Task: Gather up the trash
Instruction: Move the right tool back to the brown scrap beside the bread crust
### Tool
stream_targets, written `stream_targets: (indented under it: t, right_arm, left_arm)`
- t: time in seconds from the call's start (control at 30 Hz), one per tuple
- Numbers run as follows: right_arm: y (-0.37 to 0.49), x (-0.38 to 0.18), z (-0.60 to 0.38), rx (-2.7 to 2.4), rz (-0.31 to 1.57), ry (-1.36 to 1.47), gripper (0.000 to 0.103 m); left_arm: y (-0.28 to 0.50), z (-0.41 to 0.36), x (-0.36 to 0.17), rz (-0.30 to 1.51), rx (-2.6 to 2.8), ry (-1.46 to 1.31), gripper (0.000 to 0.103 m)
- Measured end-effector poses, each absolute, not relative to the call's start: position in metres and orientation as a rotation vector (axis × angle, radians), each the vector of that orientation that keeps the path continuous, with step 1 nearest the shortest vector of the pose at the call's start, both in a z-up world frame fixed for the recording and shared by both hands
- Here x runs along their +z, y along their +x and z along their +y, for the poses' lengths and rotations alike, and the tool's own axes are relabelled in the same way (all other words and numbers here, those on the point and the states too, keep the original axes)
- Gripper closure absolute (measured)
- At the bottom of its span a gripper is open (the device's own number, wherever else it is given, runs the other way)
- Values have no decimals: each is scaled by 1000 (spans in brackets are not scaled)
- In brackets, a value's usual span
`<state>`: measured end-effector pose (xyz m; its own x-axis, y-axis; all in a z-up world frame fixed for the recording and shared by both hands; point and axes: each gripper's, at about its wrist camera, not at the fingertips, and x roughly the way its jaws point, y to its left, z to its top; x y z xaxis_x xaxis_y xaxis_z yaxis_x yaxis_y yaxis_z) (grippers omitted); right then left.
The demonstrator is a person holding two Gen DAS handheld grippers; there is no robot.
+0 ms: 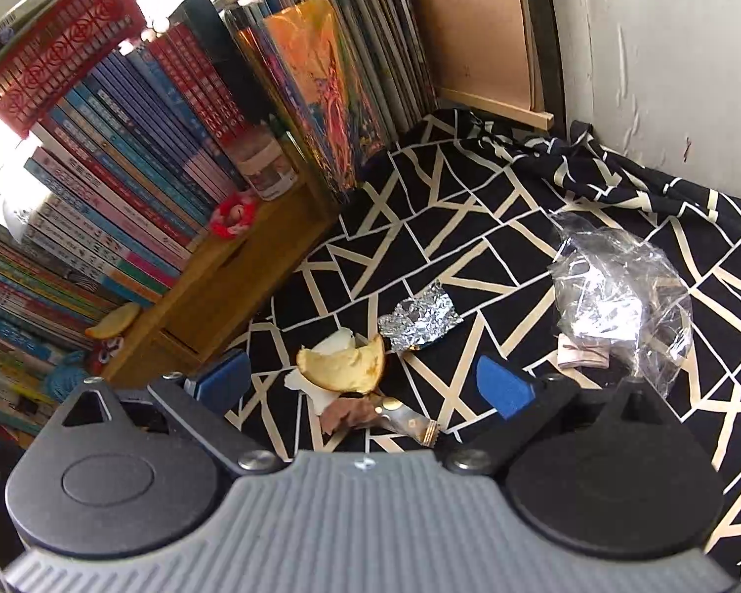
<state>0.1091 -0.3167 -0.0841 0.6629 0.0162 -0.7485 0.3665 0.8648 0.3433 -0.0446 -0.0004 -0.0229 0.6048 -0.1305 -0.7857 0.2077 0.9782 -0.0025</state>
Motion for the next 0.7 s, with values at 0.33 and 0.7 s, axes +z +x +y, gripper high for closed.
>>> stream_targets:
  t: [0.33,0.7]
  right_arm:
    - [134,-138,-284,-211,960,323,24]
    - [155,-166,-221,-61,972,67,25]
  left_arm:
    - [-44,0,-23,900,-197,93,51]
    - [-44,0,-23,899,-197,94,51]
